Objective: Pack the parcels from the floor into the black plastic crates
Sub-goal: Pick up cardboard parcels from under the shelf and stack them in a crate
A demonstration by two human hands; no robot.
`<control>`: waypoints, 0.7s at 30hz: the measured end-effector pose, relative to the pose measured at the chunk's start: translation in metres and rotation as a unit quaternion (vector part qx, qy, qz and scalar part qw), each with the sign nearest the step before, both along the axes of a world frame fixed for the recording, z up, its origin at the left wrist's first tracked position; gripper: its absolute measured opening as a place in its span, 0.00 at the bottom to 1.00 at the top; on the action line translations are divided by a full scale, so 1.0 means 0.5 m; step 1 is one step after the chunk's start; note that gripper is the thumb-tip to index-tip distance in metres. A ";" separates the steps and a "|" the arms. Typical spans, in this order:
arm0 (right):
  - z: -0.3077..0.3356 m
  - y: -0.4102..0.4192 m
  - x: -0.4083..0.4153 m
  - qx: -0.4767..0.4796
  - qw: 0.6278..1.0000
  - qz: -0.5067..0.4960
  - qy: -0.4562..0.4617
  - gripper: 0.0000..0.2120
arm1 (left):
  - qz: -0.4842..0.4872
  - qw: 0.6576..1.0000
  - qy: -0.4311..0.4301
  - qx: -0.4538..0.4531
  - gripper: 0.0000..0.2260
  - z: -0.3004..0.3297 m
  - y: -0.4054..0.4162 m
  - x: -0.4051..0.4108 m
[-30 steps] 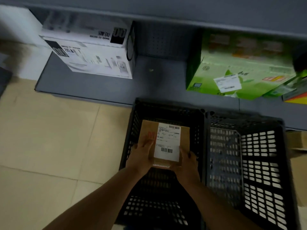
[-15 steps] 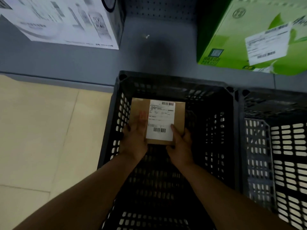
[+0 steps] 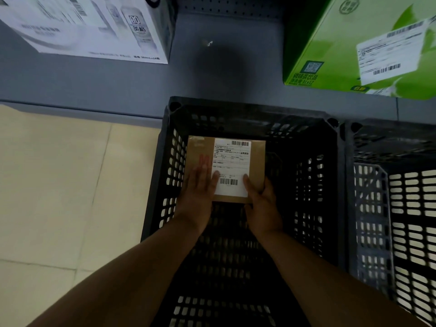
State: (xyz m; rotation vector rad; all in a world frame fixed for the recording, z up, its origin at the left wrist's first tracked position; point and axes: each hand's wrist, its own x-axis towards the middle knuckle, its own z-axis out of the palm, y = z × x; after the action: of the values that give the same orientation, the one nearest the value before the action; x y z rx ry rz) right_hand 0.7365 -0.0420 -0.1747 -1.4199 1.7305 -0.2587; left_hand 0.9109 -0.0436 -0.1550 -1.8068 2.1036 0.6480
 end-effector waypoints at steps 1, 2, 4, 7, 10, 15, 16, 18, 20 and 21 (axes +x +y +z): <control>0.005 -0.003 -0.004 0.017 1.000 0.006 -0.003 0.31 | -0.003 1.000 0.000 0.012 0.37 0.004 -0.003 0.000; 0.012 -0.006 -0.008 0.036 0.999 0.016 -0.007 0.31 | -0.001 1.000 -0.002 0.026 0.38 0.010 -0.007 -0.001; 0.035 -0.008 -0.017 0.070 0.996 0.058 0.015 0.36 | 0.002 0.999 -0.009 0.045 0.39 0.032 -0.016 -0.005; 0.102 -0.007 -0.030 0.095 0.988 0.092 0.083 0.40 | -0.016 0.998 -0.025 0.050 0.39 0.090 -0.025 -0.012; 0.196 -0.002 -0.047 0.056 0.986 0.107 0.118 0.40 | -0.051 0.998 -0.029 0.032 0.38 0.178 -0.021 -0.021; 0.395 0.013 -0.092 0.026 0.981 0.133 0.136 0.38 | -0.075 0.997 -0.023 -0.013 0.33 0.377 0.001 -0.052; 0.439 0.015 -0.101 0.022 0.979 0.137 0.146 0.37 | -0.071 0.997 -0.016 -0.021 0.33 0.422 0.004 -0.059; 0.530 0.020 -0.118 0.020 0.978 0.136 0.158 0.37 | -0.066 0.997 -0.001 -0.035 0.32 0.514 0.006 -0.071; 0.622 0.027 -0.135 0.024 0.979 0.124 0.159 0.37 | -0.063 0.996 0.014 -0.055 0.32 0.603 0.009 -0.083; 0.670 0.032 -0.144 0.025 0.980 0.118 0.159 0.37 | -0.065 0.996 0.020 -0.061 0.32 0.647 0.012 -0.089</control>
State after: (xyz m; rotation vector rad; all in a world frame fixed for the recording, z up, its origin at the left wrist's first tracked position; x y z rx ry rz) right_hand 0.6646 -0.0258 0.1601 -1.6806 1.7814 0.1492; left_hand 0.8665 -0.0376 0.1685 -1.7137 2.3106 0.5359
